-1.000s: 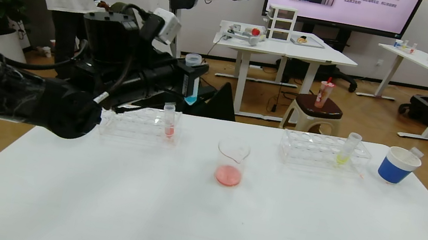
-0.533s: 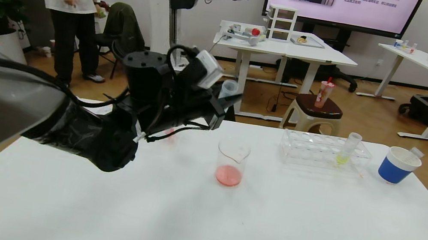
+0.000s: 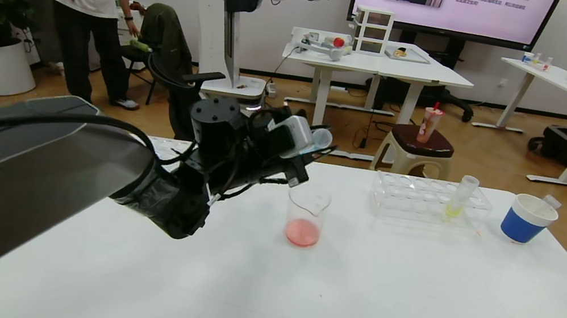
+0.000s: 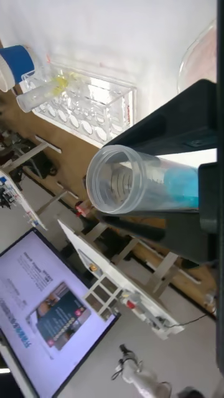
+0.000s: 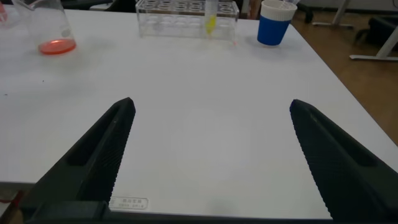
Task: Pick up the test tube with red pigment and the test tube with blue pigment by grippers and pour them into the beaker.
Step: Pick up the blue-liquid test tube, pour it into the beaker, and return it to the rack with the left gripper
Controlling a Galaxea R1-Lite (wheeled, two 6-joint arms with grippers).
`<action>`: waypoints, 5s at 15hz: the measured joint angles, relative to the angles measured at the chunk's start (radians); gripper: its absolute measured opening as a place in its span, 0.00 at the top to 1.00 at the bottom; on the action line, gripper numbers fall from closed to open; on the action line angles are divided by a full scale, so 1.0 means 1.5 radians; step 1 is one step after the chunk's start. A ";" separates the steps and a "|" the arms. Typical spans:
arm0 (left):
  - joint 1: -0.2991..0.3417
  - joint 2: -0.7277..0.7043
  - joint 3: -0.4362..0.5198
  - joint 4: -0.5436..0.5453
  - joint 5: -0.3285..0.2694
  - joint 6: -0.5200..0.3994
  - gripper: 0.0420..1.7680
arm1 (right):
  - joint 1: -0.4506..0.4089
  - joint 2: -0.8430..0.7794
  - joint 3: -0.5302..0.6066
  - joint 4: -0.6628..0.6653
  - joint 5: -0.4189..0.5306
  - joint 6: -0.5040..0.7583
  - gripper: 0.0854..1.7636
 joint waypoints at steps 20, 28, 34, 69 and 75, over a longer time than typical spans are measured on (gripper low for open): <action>0.042 0.107 -0.090 0.023 -0.147 0.380 0.73 | 0.000 0.000 0.000 0.000 0.000 0.000 0.02; 0.055 0.111 -0.092 0.023 -0.151 0.461 0.73 | 0.000 0.000 0.000 0.000 0.000 0.000 0.02; 0.061 0.112 -0.105 0.033 -0.150 0.515 0.73 | 0.000 0.000 0.000 0.000 0.000 0.000 0.02; 0.050 0.066 -0.126 0.061 -0.033 0.399 0.73 | 0.000 0.000 0.000 0.000 0.000 0.000 0.02; -0.008 0.047 -0.080 -0.065 0.286 0.021 0.73 | 0.000 0.000 0.000 0.000 0.000 0.000 0.02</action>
